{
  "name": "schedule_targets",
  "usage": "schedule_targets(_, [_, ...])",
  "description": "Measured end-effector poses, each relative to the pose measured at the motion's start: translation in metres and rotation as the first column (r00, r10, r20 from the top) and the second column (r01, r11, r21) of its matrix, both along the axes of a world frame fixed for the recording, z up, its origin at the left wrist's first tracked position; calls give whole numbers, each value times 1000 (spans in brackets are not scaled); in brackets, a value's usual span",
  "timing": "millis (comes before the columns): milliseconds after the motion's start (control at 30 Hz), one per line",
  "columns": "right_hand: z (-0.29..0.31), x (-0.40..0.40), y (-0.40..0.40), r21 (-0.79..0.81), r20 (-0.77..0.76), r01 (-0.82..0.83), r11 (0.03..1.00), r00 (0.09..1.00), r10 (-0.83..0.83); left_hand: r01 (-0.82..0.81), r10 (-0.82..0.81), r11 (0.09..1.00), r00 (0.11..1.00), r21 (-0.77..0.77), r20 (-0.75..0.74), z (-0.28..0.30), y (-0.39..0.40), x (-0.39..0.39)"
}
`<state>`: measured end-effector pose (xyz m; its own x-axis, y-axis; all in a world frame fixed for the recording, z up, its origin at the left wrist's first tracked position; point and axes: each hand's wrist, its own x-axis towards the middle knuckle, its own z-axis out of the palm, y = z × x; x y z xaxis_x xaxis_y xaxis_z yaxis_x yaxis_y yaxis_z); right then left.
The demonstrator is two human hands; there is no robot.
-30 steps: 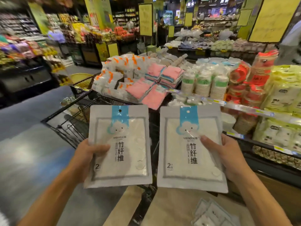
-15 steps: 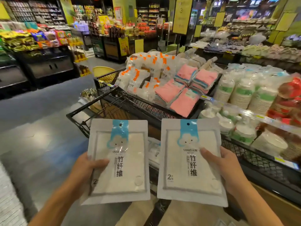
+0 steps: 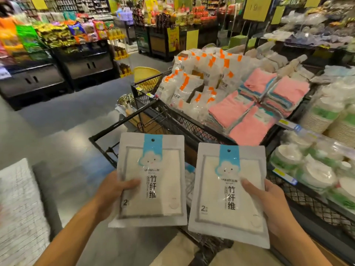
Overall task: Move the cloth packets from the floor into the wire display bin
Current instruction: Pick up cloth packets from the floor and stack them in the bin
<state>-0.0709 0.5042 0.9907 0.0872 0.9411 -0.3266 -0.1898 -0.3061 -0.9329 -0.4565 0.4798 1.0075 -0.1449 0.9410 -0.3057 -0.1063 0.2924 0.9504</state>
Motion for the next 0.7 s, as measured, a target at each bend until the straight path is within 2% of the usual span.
schedule_targets(167, [-15,-1,36,-64,-21,42,997,999,-44,84,-88,994,995,-74,-41,-9,57,0])
schedule_targets(300, [-39,-7,63,-132,-43,88,987,995,-94,154,-155,984,988,-93,-12,-28,113,-7])
schedule_targets(700, [-118,-75,130,-283,55,349,893,936,-348,363,-393,863,919,-350,-16,-140,315,-38])
